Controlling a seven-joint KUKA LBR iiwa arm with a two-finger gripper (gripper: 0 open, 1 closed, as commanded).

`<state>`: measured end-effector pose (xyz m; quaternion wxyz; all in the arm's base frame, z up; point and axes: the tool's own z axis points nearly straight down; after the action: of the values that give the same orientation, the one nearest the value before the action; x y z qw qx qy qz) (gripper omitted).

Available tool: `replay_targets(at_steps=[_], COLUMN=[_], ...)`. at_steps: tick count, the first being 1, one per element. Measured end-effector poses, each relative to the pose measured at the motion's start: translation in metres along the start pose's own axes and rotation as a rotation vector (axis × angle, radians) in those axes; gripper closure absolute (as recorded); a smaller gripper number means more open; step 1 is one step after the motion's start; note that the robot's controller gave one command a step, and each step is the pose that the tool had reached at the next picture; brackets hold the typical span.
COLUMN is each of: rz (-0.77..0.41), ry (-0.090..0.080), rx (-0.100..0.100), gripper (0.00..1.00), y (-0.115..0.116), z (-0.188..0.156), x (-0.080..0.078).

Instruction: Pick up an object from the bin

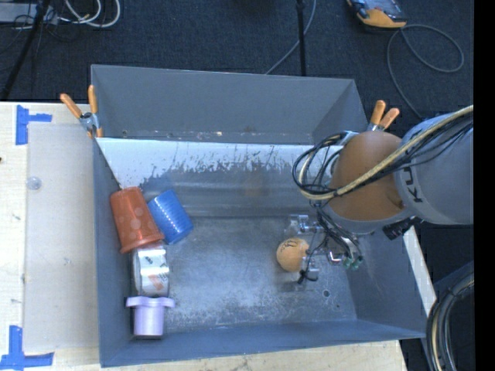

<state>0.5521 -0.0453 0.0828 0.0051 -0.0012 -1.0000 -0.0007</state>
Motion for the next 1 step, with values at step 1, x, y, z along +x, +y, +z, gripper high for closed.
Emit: replay_targets(at_steps=[1], rz=[0.059], ry=[-0.013], rx=[0.000], gripper=[0.00], y=[-0.0012], z=[-0.0450], x=[-0.0010])
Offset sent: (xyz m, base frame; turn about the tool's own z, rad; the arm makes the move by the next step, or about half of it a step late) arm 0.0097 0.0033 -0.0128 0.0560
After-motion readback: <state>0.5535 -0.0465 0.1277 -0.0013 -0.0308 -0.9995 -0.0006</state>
